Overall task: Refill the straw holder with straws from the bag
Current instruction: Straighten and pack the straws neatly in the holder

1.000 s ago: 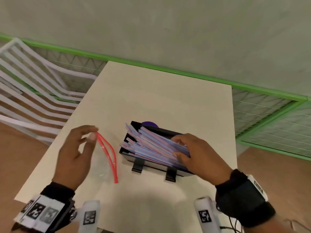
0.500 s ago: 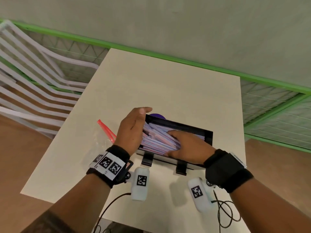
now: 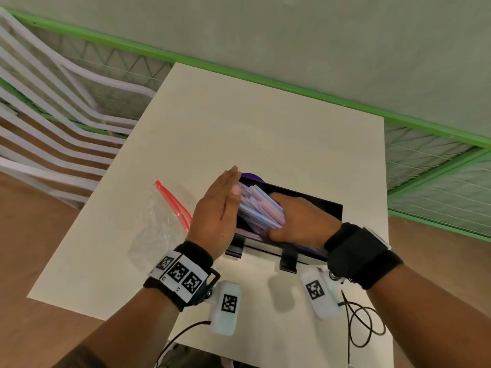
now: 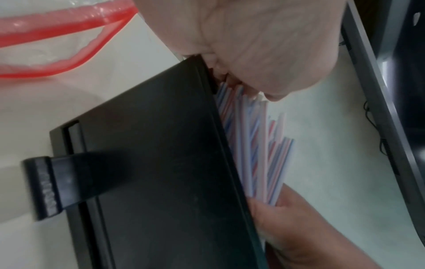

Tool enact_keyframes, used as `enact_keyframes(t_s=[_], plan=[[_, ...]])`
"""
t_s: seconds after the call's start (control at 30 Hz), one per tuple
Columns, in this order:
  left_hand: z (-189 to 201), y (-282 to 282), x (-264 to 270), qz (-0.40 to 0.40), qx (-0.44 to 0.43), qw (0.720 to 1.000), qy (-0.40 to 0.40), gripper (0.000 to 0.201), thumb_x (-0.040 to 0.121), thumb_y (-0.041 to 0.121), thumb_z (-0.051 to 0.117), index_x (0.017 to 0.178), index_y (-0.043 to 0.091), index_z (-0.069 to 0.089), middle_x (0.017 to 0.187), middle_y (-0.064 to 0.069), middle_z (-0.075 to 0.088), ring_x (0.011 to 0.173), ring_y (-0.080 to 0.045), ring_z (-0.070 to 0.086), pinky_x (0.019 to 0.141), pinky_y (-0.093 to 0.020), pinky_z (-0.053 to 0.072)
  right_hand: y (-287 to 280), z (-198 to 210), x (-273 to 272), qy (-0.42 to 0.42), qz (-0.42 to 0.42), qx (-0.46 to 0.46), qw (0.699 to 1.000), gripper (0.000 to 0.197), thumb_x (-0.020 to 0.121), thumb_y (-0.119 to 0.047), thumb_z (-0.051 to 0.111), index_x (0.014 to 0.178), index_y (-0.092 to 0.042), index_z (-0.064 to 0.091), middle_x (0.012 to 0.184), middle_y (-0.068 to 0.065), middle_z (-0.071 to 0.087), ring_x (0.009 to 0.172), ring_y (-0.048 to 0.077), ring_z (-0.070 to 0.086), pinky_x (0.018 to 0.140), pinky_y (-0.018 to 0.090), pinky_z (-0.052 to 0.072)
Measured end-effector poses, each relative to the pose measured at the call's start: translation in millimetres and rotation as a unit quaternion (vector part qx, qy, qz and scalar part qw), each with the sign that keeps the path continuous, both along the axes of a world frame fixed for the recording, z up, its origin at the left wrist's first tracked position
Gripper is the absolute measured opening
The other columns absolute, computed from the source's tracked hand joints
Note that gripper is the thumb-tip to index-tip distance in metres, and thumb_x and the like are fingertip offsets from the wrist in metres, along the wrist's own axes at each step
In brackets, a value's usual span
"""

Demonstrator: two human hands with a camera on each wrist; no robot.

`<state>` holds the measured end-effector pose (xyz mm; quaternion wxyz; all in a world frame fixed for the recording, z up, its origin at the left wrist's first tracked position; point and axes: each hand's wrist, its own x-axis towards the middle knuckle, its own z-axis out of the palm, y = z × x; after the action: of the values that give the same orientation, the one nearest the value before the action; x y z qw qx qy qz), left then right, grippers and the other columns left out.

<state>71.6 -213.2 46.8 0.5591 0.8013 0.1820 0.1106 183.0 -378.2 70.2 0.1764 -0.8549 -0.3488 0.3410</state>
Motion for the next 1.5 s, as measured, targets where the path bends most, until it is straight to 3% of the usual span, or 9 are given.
enact_keyframes(t_s=[0.13, 0.27, 0.53, 0.7, 0.93, 1.1, 1.3, 1.4, 1.5], plan=[[-3.2, -2.7, 0.7, 0.017, -0.012, 1.0, -0.014, 0.049, 0.104, 0.043, 0.033, 0.146, 0.024, 0.052, 0.154, 0.007, 0.053, 0.144, -0.006, 0.045, 0.122, -0.038, 0.037, 1.1, 7.1, 0.7, -0.023, 0.021, -0.014, 0.999, 0.038, 0.08, -0.031, 0.077, 0.104, -0.028, 0.047, 0.089, -0.01, 0.056, 0.069, 0.0, 0.051, 0.061, 0.012, 0.038], [-1.9, -1.3, 2.5, 0.024, 0.016, 1.0, -0.011, 0.039, 0.109, 0.022, 0.038, 0.143, 0.019, 0.055, 0.15, 0.004, 0.057, 0.138, -0.009, 0.052, 0.119, -0.037, 0.041, 4.3, 14.0, 1.3, -0.058, 0.04, -0.027, 0.997, 0.037, 0.079, -0.031, 0.075, 0.096, -0.027, 0.043, 0.076, -0.012, 0.048, 0.064, 0.004, 0.048, 0.057, 0.015, 0.038], [-10.1, -0.8, 1.1, 0.045, 0.005, 0.998, -0.037, 0.042, 0.105, 0.006, 0.039, 0.14, 0.016, 0.059, 0.136, 0.005, 0.065, 0.124, 0.001, 0.059, 0.111, -0.025, 0.047, 13.3, 16.2, 0.7, -0.101, 0.089, -0.102, 0.986, 0.051, 0.078, -0.037, 0.077, 0.115, -0.018, 0.047, 0.088, -0.004, 0.051, 0.07, 0.016, 0.048, 0.051, 0.02, 0.031], [-6.8, -3.5, 3.9, 0.069, -0.056, 0.995, -0.055, 0.04, 0.106, 0.027, 0.035, 0.133, 0.018, 0.064, 0.128, -0.003, 0.072, 0.12, -0.018, 0.067, 0.104, -0.045, 0.054, 16.5, 10.8, -0.4, -0.073, 0.095, -0.11, 0.987, 0.064, 0.074, -0.034, 0.078, 0.13, -0.017, 0.052, 0.108, 0.005, 0.069, 0.088, 0.024, 0.064, 0.078, 0.034, 0.058], [-8.1, -8.1, 3.9, 0.076, -0.057, 0.994, -0.053, 0.052, 0.104, 0.051, 0.026, 0.132, 0.026, 0.062, 0.128, -0.005, 0.07, 0.12, -0.026, 0.066, 0.099, -0.055, 0.054, 16.6, 27.6, 3.1, -0.087, 0.116, -0.12, 0.982, 0.067, 0.076, -0.034, 0.08, 0.131, -0.017, 0.047, 0.112, 0.002, 0.064, 0.086, 0.018, 0.052, 0.071, 0.029, 0.045], [-8.8, -8.6, 4.6, 0.079, -0.021, 0.996, -0.045, 0.046, 0.107, 0.04, 0.027, 0.131, 0.023, 0.063, 0.127, 0.001, 0.07, 0.115, -0.016, 0.066, 0.097, -0.042, 0.056, 25.7, 28.4, 5.7, -0.11, 0.131, -0.158, 0.973, 0.07, 0.075, -0.035, 0.081, 0.131, -0.014, 0.044, 0.112, 0.006, 0.063, 0.085, 0.02, 0.053, 0.071, 0.031, 0.047], [-11.2, -2.8, 7.1, 0.051, 0.073, 0.995, -0.049, 0.038, 0.104, 0.001, 0.041, 0.134, 0.014, 0.06, 0.131, 0.001, 0.066, 0.119, -0.007, 0.062, 0.102, -0.029, 0.052, 16.9, 8.3, -4.4, -0.072, 0.068, -0.109, 0.989, 0.07, 0.077, -0.031, 0.08, 0.132, -0.012, 0.041, 0.111, 0.008, 0.067, 0.091, 0.024, 0.065, 0.081, 0.038, 0.058], [-4.7, -5.1, 7.2, 0.038, 0.044, 0.997, -0.052, 0.037, 0.107, 0.019, 0.039, 0.138, 0.015, 0.058, 0.14, 0.001, 0.062, 0.131, -0.008, 0.055, 0.112, -0.029, 0.045, 4.8, 5.3, -6.5, -0.066, 0.038, -0.079, 0.994, 0.065, 0.077, -0.033, 0.08, 0.128, -0.014, 0.043, 0.112, 0.007, 0.069, 0.095, 0.024, 0.068, 0.082, 0.041, 0.06], [4.3, -11.2, 6.5, -0.054, 0.017, 0.998, 0.028, 0.056, 0.104, 0.046, 0.024, 0.154, 0.026, 0.041, 0.164, 0.011, 0.036, 0.154, -0.002, 0.022, 0.126, -0.027, 0.021, -0.6, 4.7, -6.6, -0.077, 0.04, -0.085, 0.993, 0.064, 0.076, -0.033, 0.079, 0.126, -0.015, 0.044, 0.112, 0.007, 0.067, 0.095, 0.025, 0.068, 0.082, 0.042, 0.06]])
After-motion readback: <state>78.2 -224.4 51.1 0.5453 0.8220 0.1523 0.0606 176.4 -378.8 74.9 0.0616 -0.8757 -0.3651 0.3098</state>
